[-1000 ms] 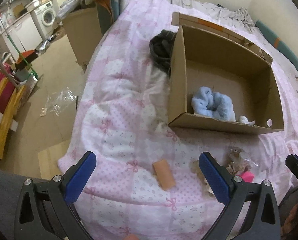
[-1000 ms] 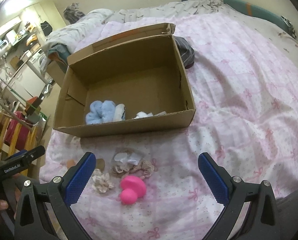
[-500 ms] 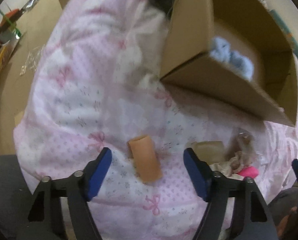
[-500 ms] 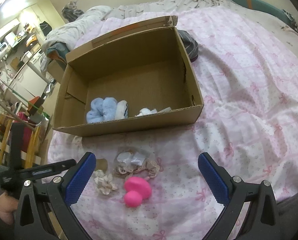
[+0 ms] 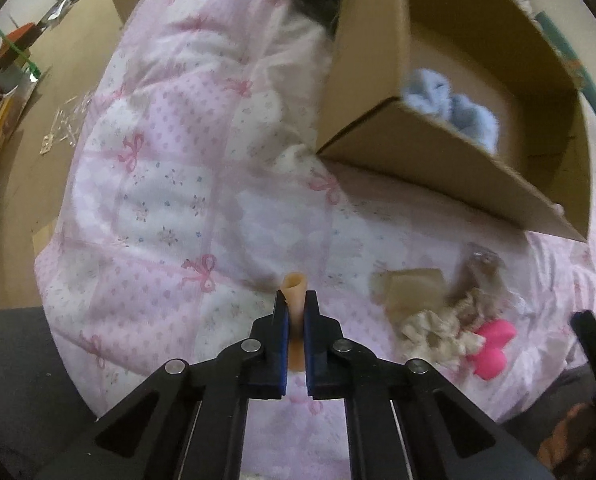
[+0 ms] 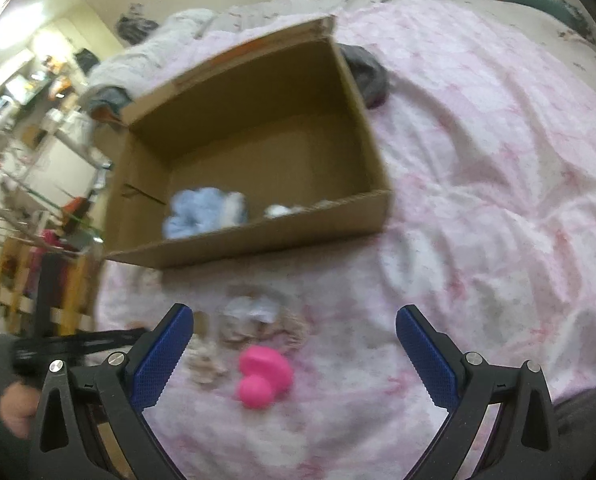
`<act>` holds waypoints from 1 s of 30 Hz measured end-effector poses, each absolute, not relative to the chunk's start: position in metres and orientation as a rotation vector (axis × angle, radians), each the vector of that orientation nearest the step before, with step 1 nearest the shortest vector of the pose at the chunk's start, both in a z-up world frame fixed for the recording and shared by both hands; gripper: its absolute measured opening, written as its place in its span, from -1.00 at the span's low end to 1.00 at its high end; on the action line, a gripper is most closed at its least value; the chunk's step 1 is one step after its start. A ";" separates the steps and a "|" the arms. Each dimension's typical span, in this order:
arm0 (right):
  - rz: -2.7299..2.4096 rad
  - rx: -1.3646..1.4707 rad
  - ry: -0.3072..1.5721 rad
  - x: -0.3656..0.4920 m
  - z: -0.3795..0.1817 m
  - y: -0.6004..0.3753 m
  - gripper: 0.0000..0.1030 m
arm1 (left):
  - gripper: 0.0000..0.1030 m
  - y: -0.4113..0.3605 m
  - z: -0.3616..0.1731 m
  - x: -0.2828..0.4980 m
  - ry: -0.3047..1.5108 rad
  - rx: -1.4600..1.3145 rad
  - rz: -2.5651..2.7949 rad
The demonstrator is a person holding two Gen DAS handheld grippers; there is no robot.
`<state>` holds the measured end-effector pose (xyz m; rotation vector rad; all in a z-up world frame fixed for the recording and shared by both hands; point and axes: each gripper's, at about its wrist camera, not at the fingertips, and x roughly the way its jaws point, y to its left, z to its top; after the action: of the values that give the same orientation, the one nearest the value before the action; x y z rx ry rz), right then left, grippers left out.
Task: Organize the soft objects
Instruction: 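Grasp the pink rubber toy with the right tool while the left tool holds the cylinder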
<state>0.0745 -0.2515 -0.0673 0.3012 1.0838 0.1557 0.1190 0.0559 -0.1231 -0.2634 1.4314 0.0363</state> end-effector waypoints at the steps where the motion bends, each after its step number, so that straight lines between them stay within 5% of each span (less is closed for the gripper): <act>1: 0.131 0.294 1.100 0.075 -0.071 -0.253 1.00 | -0.89 0.055 -0.116 0.114 1.413 -0.261 0.023; 5: 0.137 0.312 1.188 0.078 -0.089 -0.253 0.62 | -0.88 0.051 -0.097 0.103 1.344 -0.198 0.024; 30: 0.312 0.112 1.357 0.079 -0.137 -0.174 0.61 | -0.88 0.026 -0.094 0.108 1.312 -0.180 0.035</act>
<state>0.0786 -0.1744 -0.1374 0.1116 1.3569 0.3119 0.1082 0.0260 -0.0942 -0.1799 1.3122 0.0347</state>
